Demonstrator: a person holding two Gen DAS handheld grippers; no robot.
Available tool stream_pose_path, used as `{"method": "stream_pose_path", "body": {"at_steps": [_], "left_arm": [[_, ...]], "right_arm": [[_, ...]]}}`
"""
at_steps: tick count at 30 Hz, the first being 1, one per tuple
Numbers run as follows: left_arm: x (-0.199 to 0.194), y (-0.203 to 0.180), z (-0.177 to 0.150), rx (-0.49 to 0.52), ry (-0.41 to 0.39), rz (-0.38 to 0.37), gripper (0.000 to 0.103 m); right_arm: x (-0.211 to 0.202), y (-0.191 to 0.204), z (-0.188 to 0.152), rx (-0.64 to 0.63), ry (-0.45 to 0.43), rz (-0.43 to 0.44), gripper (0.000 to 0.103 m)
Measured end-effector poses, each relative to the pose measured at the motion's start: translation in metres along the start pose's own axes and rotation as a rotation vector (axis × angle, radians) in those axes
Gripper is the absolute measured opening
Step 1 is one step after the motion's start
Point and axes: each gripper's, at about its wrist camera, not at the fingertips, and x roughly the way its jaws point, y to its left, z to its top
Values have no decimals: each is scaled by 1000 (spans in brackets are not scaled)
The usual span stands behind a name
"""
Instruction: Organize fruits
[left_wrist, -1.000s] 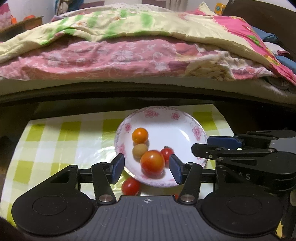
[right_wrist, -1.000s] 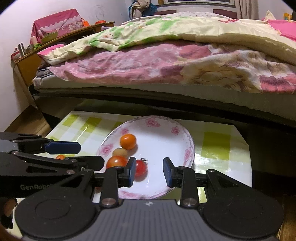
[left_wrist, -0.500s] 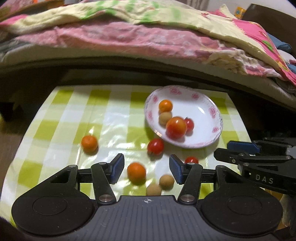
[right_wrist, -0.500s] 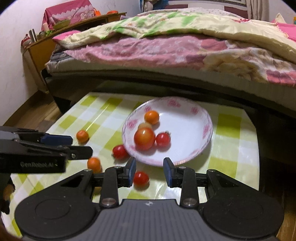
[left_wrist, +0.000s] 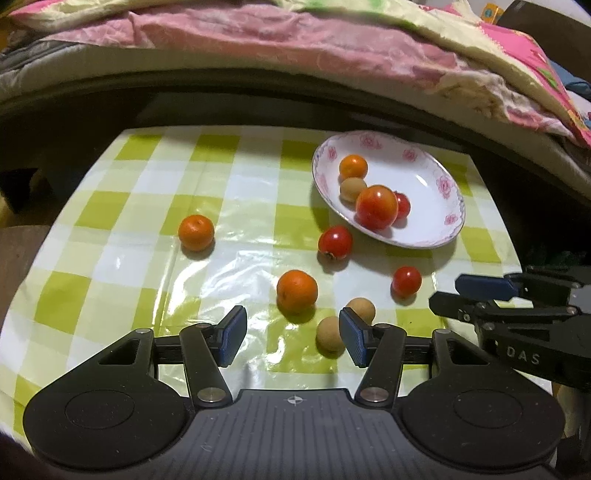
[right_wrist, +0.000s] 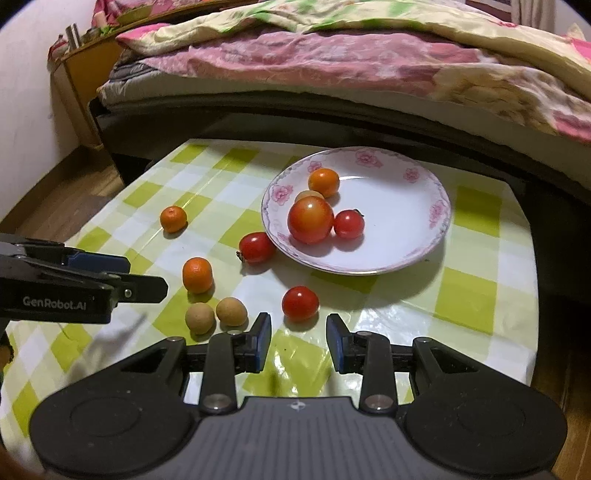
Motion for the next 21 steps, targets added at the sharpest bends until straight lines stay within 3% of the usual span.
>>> {"method": "stream_pose_path", "body": {"at_steps": [10, 21], "left_arm": [[11, -10, -5, 55, 28, -11, 66], [9, -11, 0, 45, 28, -48, 68]], "right_arm": [[22, 1, 1, -53, 24, 13, 36], [41, -1, 5, -39, 17, 24, 36]]}}
